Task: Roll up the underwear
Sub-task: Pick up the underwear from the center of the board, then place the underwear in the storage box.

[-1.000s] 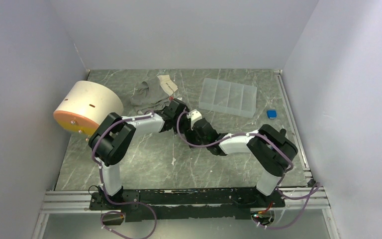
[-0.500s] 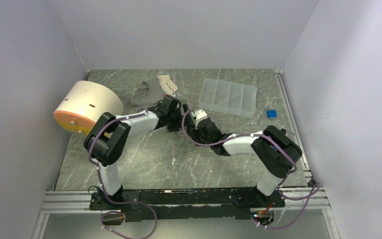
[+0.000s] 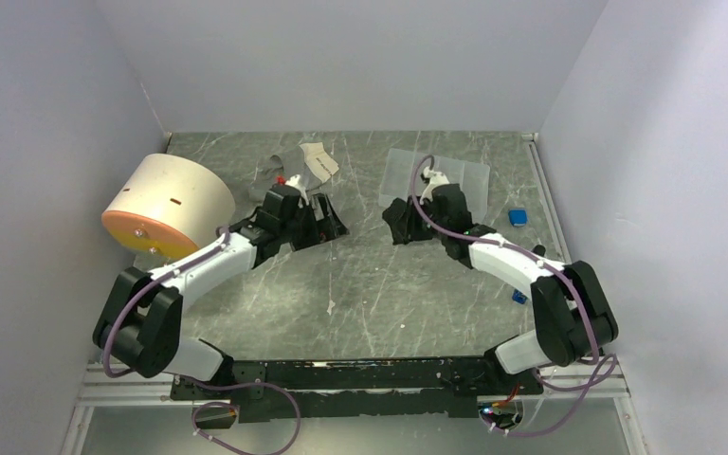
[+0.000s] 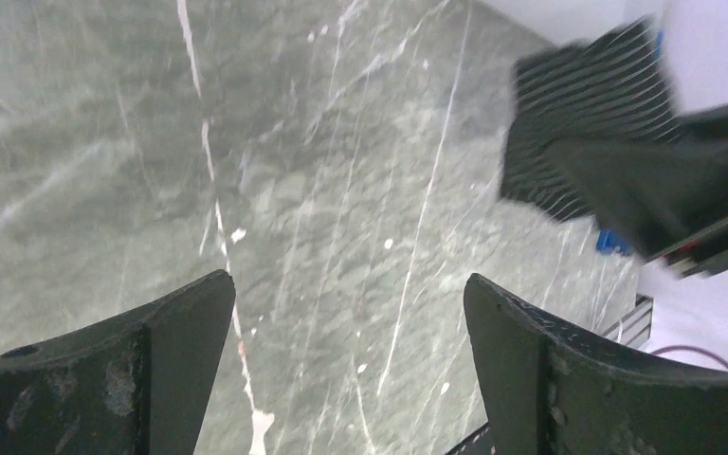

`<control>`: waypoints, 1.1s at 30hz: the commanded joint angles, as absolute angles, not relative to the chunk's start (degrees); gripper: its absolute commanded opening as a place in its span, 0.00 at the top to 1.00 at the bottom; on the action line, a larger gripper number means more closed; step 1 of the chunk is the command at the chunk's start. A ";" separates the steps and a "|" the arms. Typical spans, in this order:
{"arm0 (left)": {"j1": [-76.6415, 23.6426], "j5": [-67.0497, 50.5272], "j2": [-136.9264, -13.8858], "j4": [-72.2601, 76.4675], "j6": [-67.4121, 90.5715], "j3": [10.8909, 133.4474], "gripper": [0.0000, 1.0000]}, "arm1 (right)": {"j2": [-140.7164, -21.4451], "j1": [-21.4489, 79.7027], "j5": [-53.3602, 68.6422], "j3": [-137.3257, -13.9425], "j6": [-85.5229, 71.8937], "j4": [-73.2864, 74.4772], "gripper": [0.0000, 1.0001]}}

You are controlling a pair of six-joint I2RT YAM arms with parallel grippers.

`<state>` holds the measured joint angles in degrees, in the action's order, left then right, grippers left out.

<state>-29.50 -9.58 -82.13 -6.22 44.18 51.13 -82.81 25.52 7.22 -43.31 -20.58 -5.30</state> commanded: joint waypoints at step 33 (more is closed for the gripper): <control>-27.16 -9.31 -58.36 -19.84 36.82 41.99 0.03 | -101.84 4.09 -18.91 -71.94 -9.54 6.08 1.00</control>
